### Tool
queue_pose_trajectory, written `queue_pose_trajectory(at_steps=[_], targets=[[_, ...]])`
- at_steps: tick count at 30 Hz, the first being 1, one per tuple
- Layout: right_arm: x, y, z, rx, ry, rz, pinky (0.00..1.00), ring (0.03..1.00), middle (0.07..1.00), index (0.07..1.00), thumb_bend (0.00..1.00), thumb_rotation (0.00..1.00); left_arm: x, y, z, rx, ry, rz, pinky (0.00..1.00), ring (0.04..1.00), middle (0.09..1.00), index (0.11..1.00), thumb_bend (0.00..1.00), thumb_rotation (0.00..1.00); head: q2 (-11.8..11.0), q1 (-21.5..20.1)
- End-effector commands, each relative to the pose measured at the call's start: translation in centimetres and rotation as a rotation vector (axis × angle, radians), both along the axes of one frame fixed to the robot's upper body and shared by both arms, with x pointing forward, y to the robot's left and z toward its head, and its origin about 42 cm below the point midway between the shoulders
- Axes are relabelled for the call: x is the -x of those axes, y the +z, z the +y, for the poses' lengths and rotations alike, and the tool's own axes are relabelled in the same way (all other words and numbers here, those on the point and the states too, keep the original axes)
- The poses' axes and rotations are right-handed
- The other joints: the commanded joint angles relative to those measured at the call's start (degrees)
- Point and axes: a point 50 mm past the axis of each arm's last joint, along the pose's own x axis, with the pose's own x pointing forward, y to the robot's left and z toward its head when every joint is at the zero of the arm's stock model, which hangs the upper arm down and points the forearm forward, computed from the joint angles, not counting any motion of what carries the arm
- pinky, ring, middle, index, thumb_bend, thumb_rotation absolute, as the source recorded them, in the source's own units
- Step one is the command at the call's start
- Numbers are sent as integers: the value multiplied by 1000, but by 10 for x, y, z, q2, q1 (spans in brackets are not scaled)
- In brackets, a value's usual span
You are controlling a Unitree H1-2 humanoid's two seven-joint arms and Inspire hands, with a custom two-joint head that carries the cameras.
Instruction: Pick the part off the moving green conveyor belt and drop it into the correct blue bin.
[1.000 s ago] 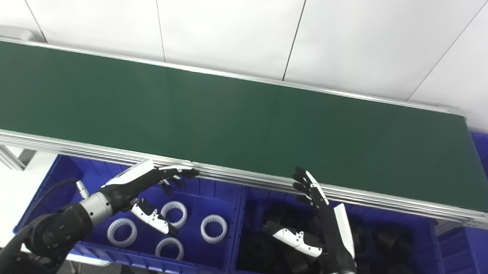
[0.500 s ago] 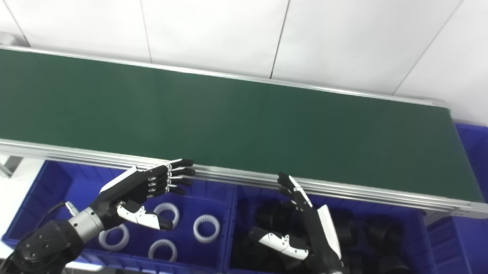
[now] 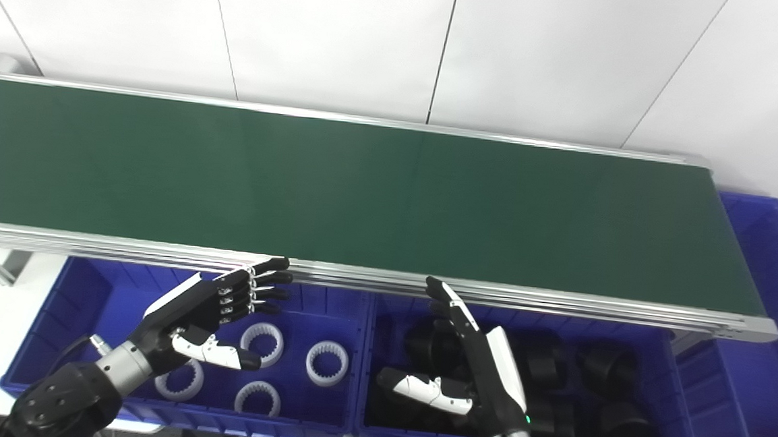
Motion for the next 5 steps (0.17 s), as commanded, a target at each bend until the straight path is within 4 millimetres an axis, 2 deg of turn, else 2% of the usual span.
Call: queue_pose_trajectory(at_steps=[1, 5], targets=[[-1, 5, 2, -13, -12, -29, 796, 871, 903, 922, 849, 436, -5, 7, 2, 24, 1, -63, 800, 851, 898, 920, 887, 144, -6, -5], [-2, 1, 5, -15, -11, -23, 796, 872, 904, 922, 842, 423, -4, 4, 5, 31, 6, -60, 808, 862, 903, 924, 888, 134, -16, -15]])
